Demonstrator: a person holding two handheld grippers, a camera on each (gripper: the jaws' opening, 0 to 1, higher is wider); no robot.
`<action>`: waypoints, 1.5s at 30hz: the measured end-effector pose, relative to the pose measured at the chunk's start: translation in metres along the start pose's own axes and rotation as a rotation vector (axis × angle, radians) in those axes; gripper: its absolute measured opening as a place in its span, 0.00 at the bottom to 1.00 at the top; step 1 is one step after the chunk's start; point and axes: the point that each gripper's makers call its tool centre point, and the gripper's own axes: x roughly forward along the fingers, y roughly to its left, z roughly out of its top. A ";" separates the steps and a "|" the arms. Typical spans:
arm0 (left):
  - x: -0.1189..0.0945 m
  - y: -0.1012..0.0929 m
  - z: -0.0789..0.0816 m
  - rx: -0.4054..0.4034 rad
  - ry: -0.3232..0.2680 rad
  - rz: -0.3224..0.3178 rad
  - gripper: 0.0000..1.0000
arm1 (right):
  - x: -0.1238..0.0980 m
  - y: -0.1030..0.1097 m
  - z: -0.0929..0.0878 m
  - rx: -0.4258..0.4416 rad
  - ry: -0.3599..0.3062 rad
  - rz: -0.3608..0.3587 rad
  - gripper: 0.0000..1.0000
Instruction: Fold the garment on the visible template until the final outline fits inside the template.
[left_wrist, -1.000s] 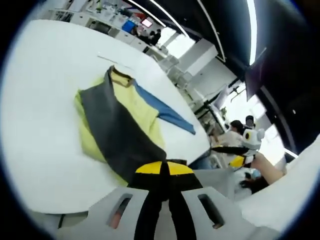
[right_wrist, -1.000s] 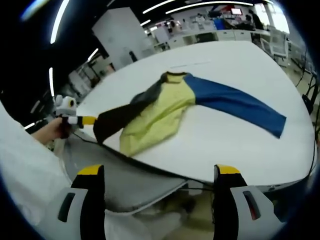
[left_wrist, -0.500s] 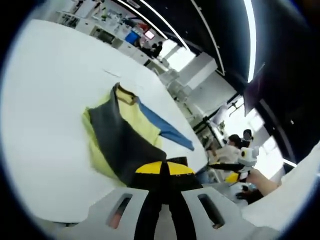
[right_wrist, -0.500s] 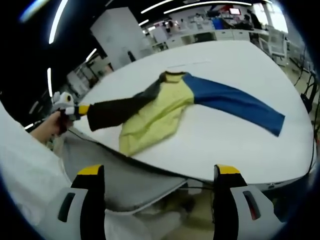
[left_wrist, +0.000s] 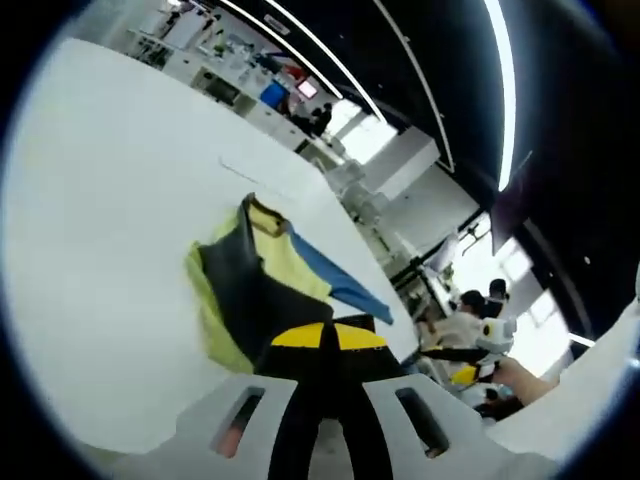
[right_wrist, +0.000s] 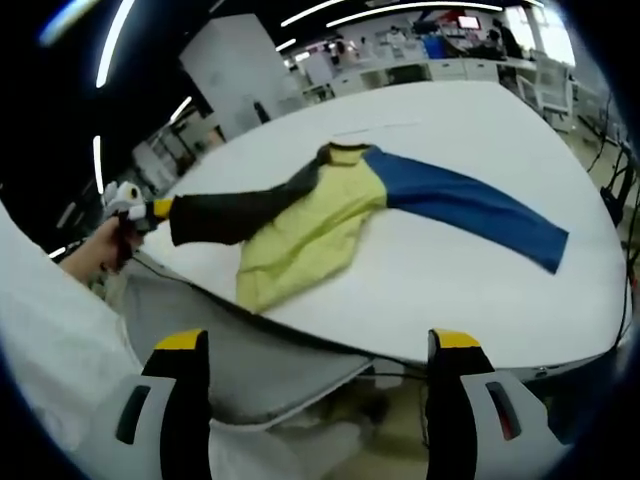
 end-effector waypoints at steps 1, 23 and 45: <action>0.000 0.001 0.001 -0.001 -0.003 0.001 0.00 | 0.000 0.000 0.000 0.000 0.000 0.001 0.90; -0.008 0.003 0.017 -0.024 -0.051 0.017 0.00 | 0.003 0.000 0.000 -0.001 0.010 0.000 0.90; -0.035 0.027 0.051 -0.026 -0.143 0.075 0.00 | 0.004 0.001 0.000 0.002 0.011 -0.003 0.90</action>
